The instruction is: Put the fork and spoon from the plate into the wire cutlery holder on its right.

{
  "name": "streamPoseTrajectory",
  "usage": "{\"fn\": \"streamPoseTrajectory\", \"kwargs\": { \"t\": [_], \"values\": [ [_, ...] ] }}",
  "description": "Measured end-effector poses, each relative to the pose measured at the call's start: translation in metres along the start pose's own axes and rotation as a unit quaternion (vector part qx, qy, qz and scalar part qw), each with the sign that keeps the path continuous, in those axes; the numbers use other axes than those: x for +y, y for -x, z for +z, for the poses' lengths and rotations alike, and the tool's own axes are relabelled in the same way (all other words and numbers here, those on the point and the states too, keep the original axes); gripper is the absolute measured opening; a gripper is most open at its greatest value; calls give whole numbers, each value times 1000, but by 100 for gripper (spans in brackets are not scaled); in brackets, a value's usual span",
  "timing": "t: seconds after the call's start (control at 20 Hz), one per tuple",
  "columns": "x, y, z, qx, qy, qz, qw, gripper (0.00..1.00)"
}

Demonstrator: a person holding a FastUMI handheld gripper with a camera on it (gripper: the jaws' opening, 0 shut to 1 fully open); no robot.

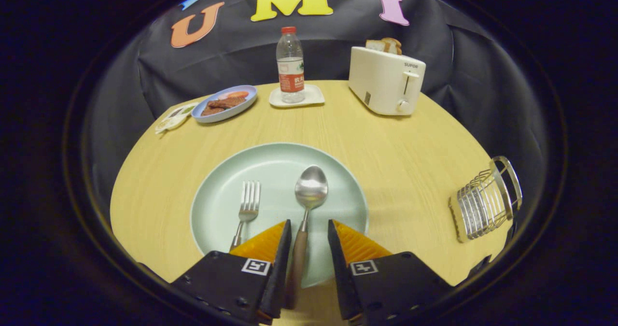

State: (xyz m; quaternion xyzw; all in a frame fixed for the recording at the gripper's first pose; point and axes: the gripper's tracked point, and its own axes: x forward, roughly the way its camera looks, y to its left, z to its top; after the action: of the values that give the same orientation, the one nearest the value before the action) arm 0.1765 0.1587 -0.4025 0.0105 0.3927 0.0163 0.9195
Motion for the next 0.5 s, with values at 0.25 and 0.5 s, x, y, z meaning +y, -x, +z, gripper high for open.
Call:
{"fn": "streamPoseTrajectory", "kwargs": {
  "t": [0.25,0.5],
  "values": [
    [9,10,-8,6,6,-4,1000,29],
    [9,15,-20,34,1,0,999,9]
  ]
}}
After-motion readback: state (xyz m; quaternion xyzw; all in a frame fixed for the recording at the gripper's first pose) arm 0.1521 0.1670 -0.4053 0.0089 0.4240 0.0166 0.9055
